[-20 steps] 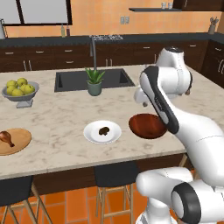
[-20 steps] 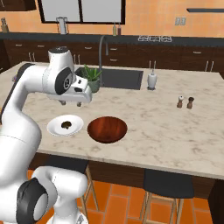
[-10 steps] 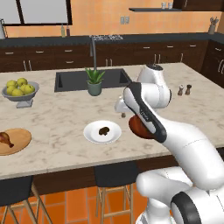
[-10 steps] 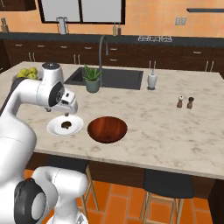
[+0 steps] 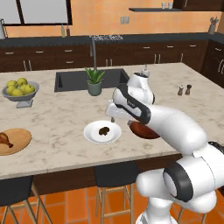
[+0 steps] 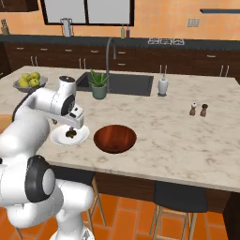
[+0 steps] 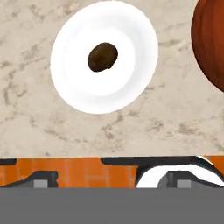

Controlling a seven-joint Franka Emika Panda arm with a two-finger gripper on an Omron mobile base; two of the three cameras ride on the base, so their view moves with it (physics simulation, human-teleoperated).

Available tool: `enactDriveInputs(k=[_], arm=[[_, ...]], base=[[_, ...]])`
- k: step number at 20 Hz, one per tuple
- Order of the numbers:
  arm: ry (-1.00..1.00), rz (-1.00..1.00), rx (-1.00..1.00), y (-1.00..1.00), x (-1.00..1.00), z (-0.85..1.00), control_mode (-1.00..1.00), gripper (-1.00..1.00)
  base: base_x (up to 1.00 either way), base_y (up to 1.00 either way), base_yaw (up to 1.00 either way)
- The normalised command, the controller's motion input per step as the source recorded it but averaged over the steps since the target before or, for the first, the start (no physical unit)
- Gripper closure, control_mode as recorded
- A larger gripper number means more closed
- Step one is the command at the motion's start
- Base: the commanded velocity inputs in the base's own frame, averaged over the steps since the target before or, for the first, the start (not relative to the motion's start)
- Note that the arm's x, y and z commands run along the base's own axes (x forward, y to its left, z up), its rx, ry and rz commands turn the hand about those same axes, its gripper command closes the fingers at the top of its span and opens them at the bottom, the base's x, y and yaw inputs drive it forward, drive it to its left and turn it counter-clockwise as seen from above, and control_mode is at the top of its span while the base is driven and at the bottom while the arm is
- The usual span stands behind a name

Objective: Pick the chicken drumstick and mushroom from their plates and place them in the bowl. Then put the bowl in the fridge.

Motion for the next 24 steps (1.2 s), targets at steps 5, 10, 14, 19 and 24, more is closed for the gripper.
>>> enactDriveInputs(k=[5,10,14,19,24], arm=[[0.12,0.0,0.03,0.11,0.38,-0.36,-1.0,-1.0],[0.04,-0.03,-0.04,0.19,0.41,-0.3,-1.0,-1.0],[0.01,-0.03,-0.07,0.25,0.2,-0.29,-1.0,-1.0],[0.0,-0.05,-0.06,0.07,0.12,-0.33,-1.0,-1.0],[0.0,-0.03,0.0,0.01,0.42,-0.32,-1.0,-1.0]], base=[[0.0,0.0,0.0],[0.0,0.0,0.0],[0.0,0.0,0.0],[0.0,0.0,0.0],[0.0,0.0,0.0]])
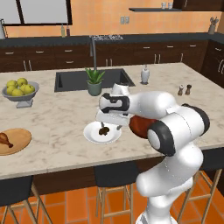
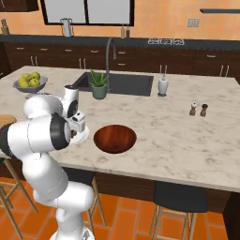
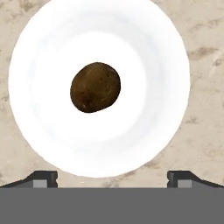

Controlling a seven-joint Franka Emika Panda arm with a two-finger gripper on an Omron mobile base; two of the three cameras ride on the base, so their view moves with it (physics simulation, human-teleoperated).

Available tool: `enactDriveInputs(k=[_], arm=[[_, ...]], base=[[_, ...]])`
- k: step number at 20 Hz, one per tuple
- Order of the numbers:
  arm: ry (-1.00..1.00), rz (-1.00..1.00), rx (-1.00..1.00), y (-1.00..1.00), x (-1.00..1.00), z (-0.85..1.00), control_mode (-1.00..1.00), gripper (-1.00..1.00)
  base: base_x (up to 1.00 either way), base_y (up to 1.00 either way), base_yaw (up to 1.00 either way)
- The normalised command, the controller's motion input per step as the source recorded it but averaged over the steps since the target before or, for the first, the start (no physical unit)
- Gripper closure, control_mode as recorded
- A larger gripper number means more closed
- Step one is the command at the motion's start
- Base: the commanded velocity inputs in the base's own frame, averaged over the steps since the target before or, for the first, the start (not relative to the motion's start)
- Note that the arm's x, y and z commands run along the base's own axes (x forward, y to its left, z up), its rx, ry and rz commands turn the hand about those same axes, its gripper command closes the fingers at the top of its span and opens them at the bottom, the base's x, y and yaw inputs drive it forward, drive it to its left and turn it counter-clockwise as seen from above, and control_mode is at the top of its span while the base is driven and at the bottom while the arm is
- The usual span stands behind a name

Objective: Pick the chicken drumstick and mushroom from their plates and place them in the bowl. Then put the bowl in the fridge.

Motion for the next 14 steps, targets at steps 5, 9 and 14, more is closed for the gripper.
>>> enactDriveInputs(k=[5,9,14], arm=[[0.0,-0.05,0.0,0.1,0.65,-0.2,-1.0,-1.0],[0.04,-0.03,0.0,0.11,0.58,-0.32,-1.0,-1.0],[0.06,-0.01,0.0,0.06,0.27,-0.31,-1.0,-1.0]], base=[[0.0,0.0,0.0],[0.0,0.0,0.0],[0.0,0.0,0.0]])
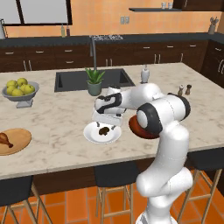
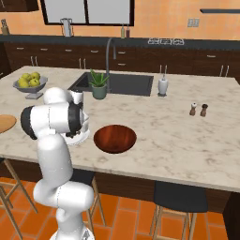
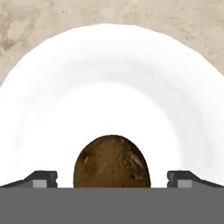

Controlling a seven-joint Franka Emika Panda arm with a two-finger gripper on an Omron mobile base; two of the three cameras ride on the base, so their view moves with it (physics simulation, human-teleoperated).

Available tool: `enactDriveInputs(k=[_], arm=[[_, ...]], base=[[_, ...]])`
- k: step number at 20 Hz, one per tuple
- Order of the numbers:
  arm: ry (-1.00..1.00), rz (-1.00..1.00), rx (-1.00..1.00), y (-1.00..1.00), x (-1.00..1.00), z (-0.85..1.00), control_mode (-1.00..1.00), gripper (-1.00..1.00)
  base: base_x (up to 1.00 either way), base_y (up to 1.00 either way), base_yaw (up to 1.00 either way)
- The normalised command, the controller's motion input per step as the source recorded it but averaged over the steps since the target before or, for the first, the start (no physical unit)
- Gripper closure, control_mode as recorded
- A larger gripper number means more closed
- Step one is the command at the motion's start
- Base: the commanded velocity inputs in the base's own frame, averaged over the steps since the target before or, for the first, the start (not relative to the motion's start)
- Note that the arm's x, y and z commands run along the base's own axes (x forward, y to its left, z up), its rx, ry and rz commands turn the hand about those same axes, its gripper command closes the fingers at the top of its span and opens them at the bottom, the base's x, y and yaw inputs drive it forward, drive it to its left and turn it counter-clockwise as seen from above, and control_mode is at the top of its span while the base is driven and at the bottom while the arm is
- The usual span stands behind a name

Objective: Pick the chicken drumstick and mushroom from their plates and place them in the bowl. Then put the bowl in the fridge.

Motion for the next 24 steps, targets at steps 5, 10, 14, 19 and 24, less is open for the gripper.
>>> enactDriveInputs(k=[5,10,14,19,24], arm=[[0.1,0.0,0.0,0.0,-0.04,-0.3,-1.0,-1.0],[0.04,0.0,0.0,0.24,0.06,-0.29,-1.0,-1.0],[0.0,0.0,0.0,0.47,0.06,-0.26,-1.0,1.0],[0.0,-0.01,0.0,0.08,-0.18,-0.02,-1.0,1.0],[0.0,-0.1,0.0,-0.15,-0.5,0.35,-1.0,1.0]], base=[[0.0,0.0,0.0],[0.0,0.0,0.0],[0.0,0.0,0.0],[0.0,0.0,0.0],[0.0,0.0,0.0]])
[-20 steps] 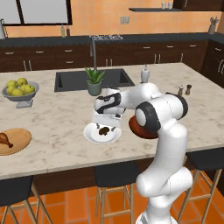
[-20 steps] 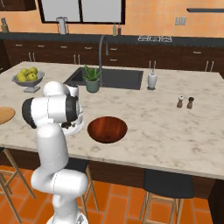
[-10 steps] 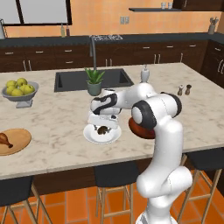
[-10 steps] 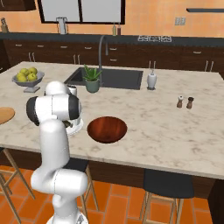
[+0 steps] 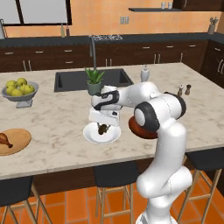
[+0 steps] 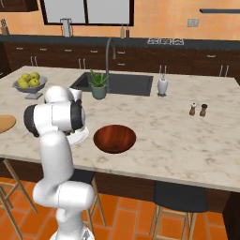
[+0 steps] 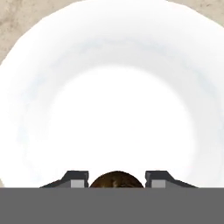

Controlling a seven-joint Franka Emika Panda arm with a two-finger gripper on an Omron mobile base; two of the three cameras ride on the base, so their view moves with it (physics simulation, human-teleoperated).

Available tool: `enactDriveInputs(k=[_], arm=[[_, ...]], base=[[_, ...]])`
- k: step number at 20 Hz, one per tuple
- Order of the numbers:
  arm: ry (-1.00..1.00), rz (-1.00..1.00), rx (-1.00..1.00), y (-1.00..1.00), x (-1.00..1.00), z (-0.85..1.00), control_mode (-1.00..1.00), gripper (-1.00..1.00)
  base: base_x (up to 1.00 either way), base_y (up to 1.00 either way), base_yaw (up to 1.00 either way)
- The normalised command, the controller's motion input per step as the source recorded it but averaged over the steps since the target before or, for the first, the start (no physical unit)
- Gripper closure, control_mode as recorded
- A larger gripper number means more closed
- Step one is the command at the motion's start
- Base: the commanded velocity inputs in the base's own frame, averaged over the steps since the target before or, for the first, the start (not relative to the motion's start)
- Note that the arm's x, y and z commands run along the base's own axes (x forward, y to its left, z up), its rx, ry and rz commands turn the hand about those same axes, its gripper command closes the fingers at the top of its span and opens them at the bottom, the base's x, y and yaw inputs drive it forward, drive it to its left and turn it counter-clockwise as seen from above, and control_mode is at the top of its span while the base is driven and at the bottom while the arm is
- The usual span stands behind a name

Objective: Pick the chicken drumstick and mushroom from their plates and place them in the bowl. Then put the bowl in the fridge.

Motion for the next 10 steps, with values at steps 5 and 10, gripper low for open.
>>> enactDriveInputs(k=[5,10], arm=[[0.0,-0.1,0.02,-0.5,-0.49,0.51,-1.0,1.0],[0.02,-0.13,0.0,-0.84,-0.22,0.63,-1.0,1.0]], base=[[0.0,0.0,0.0],[0.0,0.0,0.0]])
